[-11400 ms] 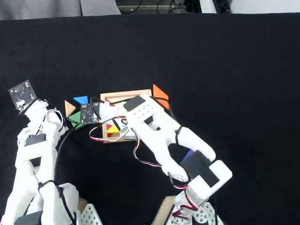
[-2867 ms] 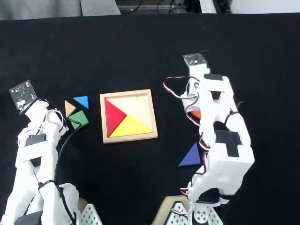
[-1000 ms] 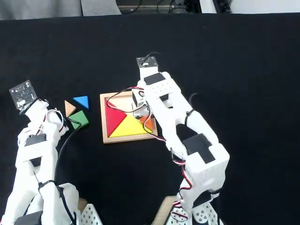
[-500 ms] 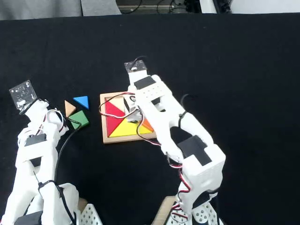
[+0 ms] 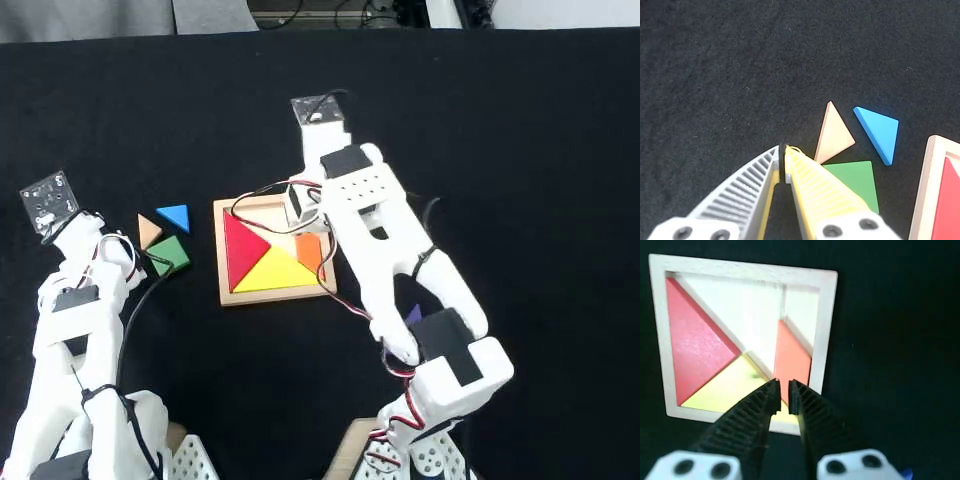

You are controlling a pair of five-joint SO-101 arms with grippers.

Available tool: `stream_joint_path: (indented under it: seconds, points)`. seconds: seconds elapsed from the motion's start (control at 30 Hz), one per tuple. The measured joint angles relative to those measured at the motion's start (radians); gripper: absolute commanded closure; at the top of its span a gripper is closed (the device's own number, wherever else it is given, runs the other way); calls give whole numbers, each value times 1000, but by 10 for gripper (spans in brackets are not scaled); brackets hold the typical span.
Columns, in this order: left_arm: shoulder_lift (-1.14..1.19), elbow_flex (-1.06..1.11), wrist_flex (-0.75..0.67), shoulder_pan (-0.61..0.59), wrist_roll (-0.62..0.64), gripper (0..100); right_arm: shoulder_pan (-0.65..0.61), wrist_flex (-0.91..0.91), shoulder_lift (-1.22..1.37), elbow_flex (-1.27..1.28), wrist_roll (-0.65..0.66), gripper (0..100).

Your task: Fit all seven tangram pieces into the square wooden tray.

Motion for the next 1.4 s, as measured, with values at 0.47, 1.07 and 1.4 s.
stream_joint_path:
  seconds: [0.47, 1.07, 1.4]
  points:
    - [0, 0, 0, 11, 0, 970, -6, -176, 298, -169, 150, 967]
    - [0, 0, 0, 11, 0, 970, -8, -12, 425, -327, 155, 984]
    - [0, 0, 0, 11, 0, 969, -5, 77, 219, -305, 155, 983]
